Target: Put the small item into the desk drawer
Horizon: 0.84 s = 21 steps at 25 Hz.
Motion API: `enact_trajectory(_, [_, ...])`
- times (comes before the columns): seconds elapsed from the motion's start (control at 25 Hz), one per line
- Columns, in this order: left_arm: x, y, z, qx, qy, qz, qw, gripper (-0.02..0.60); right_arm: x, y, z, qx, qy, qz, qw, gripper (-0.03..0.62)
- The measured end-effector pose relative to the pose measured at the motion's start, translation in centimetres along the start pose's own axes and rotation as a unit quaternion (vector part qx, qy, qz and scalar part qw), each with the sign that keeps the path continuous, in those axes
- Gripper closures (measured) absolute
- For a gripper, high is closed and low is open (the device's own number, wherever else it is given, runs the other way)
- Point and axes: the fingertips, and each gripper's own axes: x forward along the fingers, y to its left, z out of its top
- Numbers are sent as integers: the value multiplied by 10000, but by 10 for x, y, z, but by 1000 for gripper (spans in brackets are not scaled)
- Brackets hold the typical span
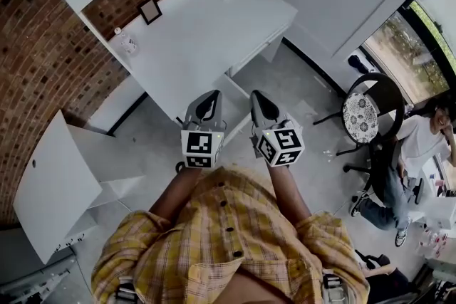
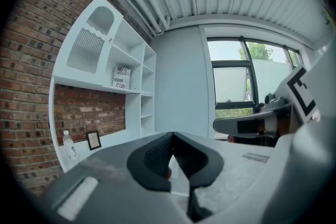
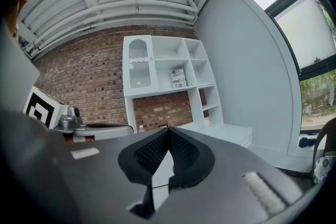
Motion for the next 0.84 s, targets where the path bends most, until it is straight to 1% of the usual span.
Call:
enact_trajectory(0.44, [-7,-9,4,-132,-90,-70,9998,578,-14,-9,0,-17,-52,-169,9998,596])
enact_trajectory(0.6, [-10,-13,0,-114,-37,-124,9999,578,-16,-9,-2,-25,-46,-204,9998,595])
enact_trajectory(0.84, [-9,-19,4,-120,-100,-101,9998,578,-17,-15,-5,-78,-22,-196,9998,597])
